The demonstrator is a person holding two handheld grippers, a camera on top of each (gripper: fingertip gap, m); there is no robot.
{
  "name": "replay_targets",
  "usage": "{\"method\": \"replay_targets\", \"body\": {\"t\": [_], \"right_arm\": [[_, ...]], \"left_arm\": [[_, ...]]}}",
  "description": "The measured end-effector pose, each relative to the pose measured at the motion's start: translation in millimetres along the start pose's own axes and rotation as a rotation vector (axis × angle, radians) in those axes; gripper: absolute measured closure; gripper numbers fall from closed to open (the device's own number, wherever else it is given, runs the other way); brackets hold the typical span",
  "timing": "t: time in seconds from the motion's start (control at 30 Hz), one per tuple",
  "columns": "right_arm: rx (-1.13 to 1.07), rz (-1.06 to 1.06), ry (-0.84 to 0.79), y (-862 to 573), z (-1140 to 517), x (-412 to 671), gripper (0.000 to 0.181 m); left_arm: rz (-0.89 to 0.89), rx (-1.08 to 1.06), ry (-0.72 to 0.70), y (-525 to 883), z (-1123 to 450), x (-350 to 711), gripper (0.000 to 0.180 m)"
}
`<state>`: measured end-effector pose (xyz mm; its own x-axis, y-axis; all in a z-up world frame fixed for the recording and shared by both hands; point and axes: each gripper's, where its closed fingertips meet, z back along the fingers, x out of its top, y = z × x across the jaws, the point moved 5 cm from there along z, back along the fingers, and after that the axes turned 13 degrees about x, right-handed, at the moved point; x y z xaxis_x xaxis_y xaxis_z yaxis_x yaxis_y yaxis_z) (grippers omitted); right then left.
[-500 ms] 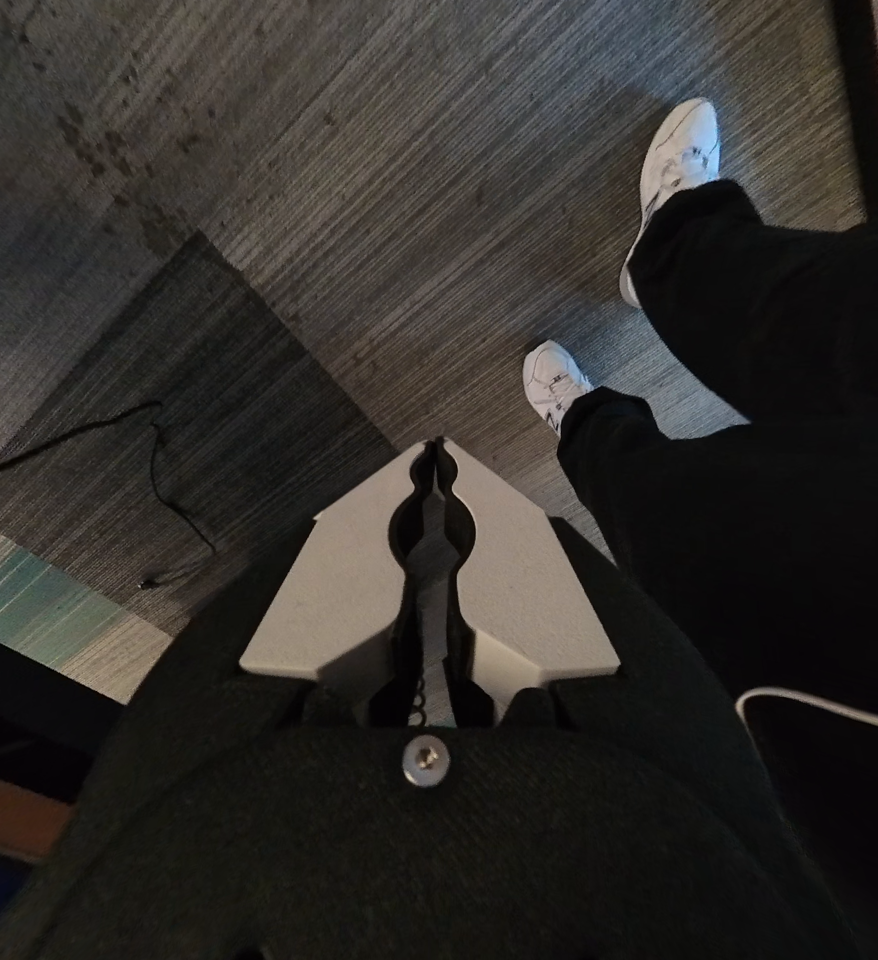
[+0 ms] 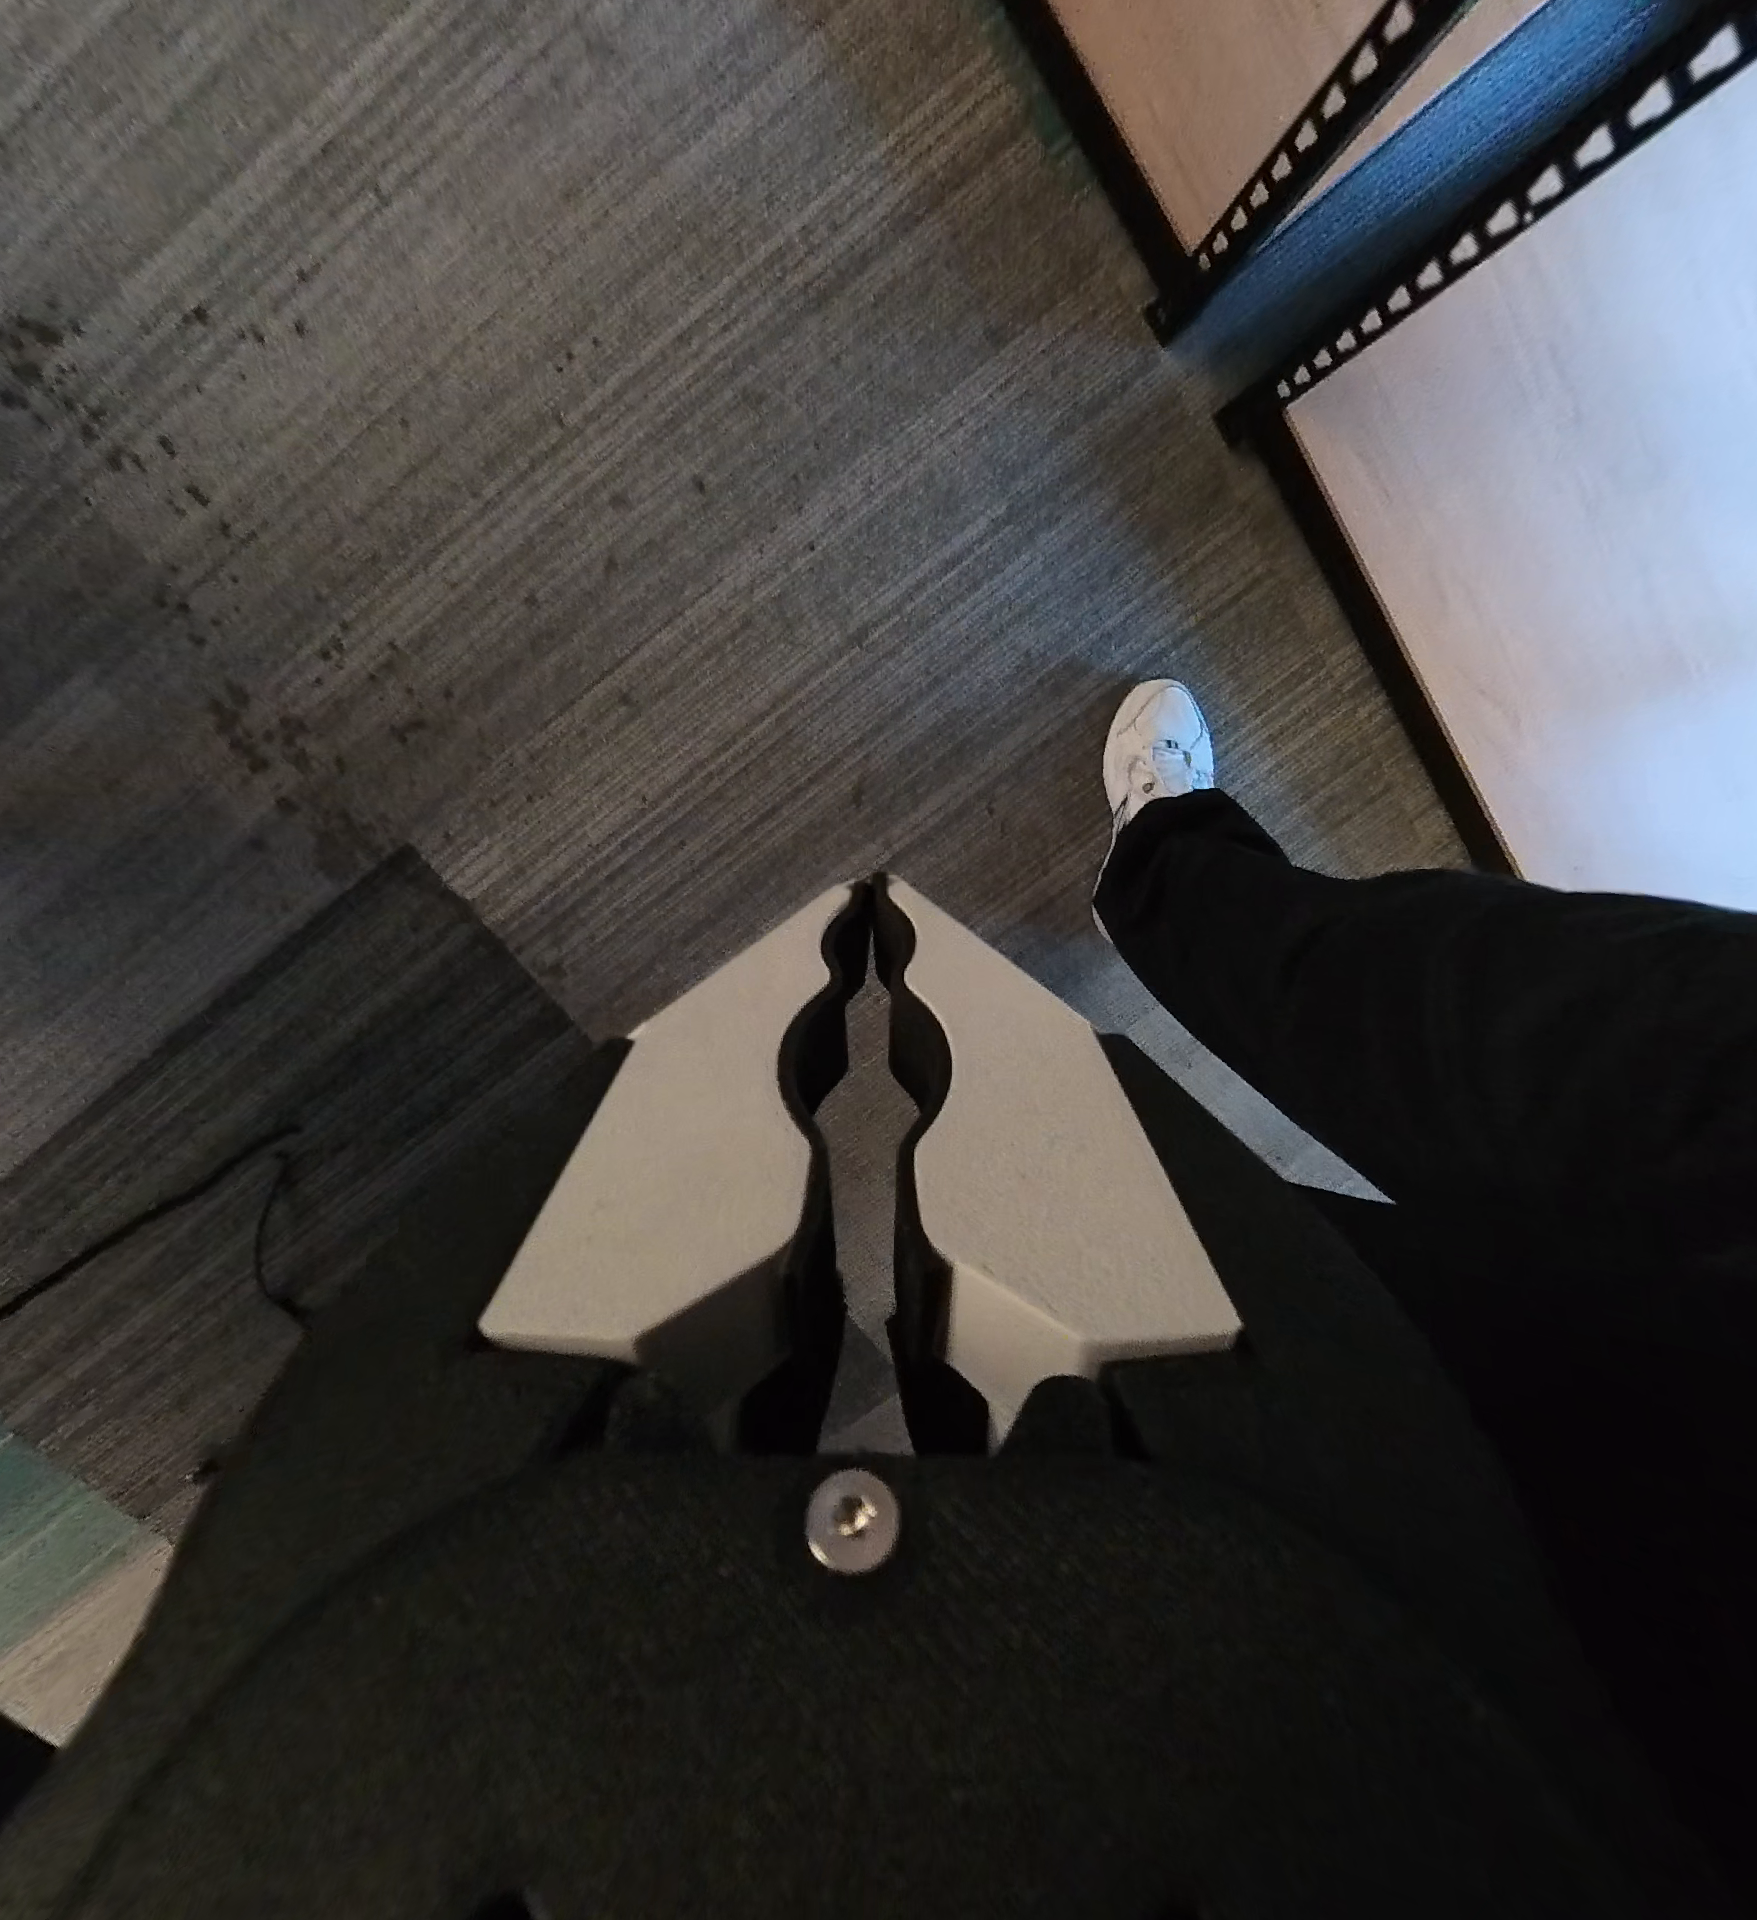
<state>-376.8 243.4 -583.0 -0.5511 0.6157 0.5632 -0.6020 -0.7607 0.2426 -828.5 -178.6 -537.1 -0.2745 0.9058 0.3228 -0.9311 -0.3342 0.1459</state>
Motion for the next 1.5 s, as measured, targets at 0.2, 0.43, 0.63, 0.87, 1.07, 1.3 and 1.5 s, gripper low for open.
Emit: {"method": "replay_targets", "body": {"t": [0.2, 0.43, 0.63, 0.87, 1.07, 1.3, 1.5], "right_arm": [[-0.076, -0.068, -0.165, 18, 69, -28, 0.167], [-0.317, 0.026, -0.263, 119, 150, -123, 0.17], [-0.495, 0.097, -0.366, 216, 215, -160, 0.171], [-0.699, -0.073, -0.517, 242, 295, -205, 0.16], [-0.822, -0.209, -0.668, 234, 346, -250, 0.179], [-0.819, -0.36, -0.641, 218, 386, -331, 0.181], [-0.826, -0.441, -0.493, 202, 460, -448, 0.181]], "left_arm": [[-0.042, 0.004, 0.02, 12, -2, -20, 0.18], [-0.078, -0.086, -0.269, 8, 35, 9, 0.18], [-0.087, -0.352, -0.929, -27, 179, 132, 0.18], [-0.137, -0.68, -1.462, -63, 332, 145, 0.18], [-0.336, -0.703, -1.599, -108, 385, 118, 0.18], [-0.582, -0.901, -1.223, -216, 359, 82, 0.18], [-0.652, -0.95, -1.019, -352, 338, 38, 0.18]]}}
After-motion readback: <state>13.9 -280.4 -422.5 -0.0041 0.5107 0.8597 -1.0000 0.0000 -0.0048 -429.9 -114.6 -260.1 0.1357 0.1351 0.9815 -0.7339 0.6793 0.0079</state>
